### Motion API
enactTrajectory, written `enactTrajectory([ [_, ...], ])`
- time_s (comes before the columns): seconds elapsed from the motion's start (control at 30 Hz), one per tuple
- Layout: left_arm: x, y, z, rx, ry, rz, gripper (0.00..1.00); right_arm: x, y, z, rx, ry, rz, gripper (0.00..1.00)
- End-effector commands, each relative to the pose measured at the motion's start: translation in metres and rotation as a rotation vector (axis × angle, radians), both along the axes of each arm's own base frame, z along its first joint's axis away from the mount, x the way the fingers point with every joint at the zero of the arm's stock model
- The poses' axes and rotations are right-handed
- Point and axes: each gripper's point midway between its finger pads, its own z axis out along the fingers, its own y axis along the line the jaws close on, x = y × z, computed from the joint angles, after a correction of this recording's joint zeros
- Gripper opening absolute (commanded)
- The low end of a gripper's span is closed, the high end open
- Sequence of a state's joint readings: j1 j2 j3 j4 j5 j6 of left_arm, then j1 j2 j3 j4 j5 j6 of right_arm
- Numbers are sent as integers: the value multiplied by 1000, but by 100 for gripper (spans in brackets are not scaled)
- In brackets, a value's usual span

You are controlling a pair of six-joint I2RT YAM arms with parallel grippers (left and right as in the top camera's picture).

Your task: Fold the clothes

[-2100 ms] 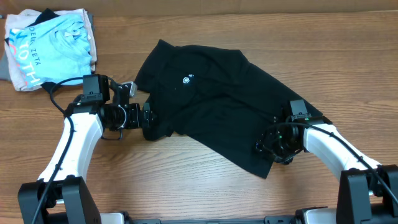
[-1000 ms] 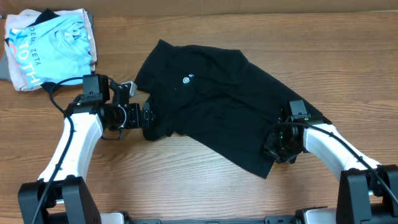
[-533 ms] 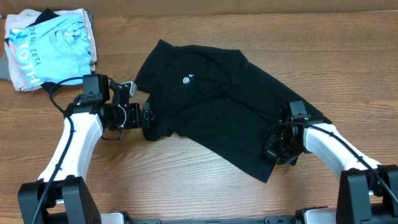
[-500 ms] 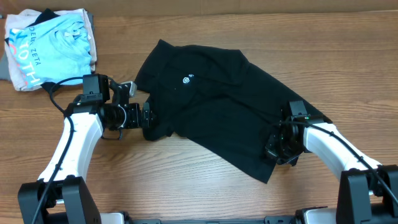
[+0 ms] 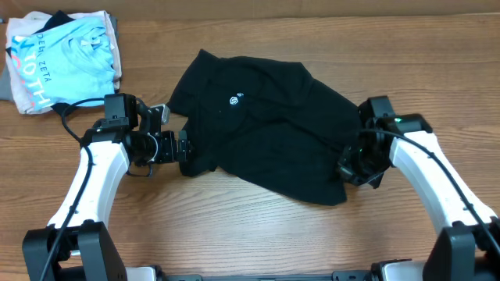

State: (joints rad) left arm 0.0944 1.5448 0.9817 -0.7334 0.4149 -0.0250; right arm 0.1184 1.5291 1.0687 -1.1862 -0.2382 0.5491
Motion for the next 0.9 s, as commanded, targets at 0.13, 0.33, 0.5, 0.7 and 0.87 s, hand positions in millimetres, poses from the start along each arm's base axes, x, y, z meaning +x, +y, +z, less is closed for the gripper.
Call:
enactTrajectory([
  [0.13, 5, 5, 4, -8, 12, 61, 100, 15, -45, 101, -180, -278, -64, 4],
  [0.33, 5, 2, 5, -43, 44, 131, 100, 7, -89, 172, -284, -445, -185, 4],
  [0.5, 6, -5, 8, -80, 38, 117, 100, 1, -104, 194, -301, -503, -237, 5],
  [0.7, 4, -21, 13, -153, 50, 102, 100, 2, -103, 192, -289, -489, -236, 5],
  [0.87, -5, -46, 5, -161, 112, 65, 100, 3, -102, 190, -285, -483, -235, 6],
])
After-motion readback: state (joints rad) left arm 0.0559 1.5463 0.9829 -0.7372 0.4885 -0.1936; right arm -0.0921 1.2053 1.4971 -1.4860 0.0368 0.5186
